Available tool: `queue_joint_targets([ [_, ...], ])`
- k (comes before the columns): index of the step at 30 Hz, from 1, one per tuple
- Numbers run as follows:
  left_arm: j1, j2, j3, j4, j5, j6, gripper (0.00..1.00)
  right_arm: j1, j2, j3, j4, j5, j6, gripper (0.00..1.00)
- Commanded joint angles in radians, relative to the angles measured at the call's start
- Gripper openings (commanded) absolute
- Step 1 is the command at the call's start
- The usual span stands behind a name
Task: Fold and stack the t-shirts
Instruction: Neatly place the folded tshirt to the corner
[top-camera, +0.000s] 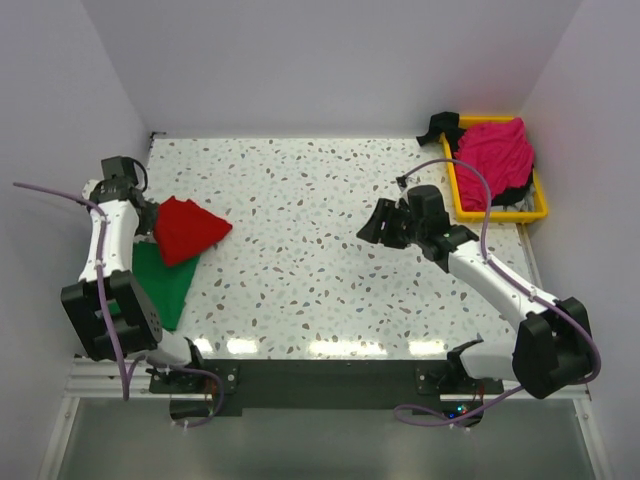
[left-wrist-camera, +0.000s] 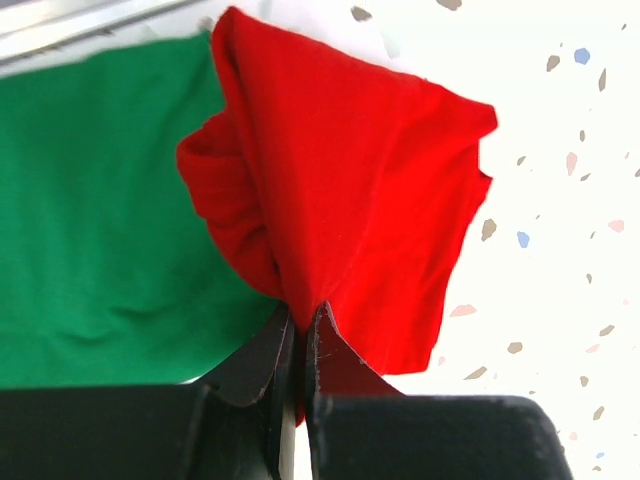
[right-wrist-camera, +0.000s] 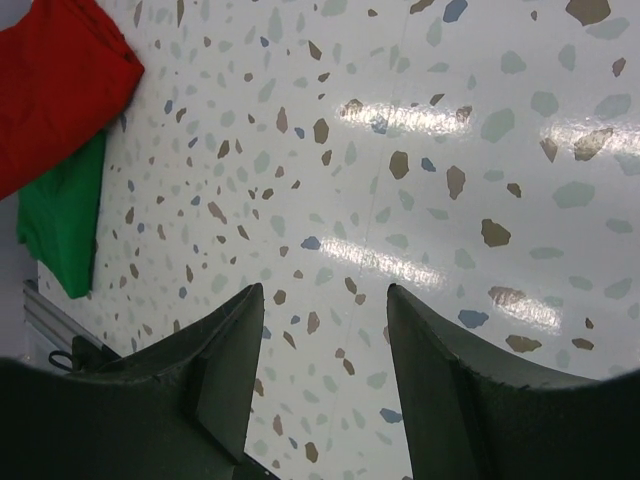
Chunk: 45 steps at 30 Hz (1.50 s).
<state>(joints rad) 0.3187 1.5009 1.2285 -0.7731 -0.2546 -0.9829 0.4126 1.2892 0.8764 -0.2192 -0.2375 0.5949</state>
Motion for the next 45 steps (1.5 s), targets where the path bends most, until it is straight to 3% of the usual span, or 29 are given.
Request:
queue_joint_targets([
  [1, 0.02, -0.076, 0.032, -0.043, -0.07, 0.035, 0.0, 0.008, 0.01, 0.013, 0.032, -0.028, 0.006, 0.56],
  [22, 0.068, -0.191, 0.078, -0.083, -0.083, 0.131, 0.0, 0.023, 0.005, 0.026, 0.018, -0.017, 0.003, 0.56],
  [45, 0.095, -0.284, -0.01, -0.107, -0.089, 0.182, 0.0, 0.028, -0.053, 0.006, -0.008, -0.019, -0.007, 0.56],
])
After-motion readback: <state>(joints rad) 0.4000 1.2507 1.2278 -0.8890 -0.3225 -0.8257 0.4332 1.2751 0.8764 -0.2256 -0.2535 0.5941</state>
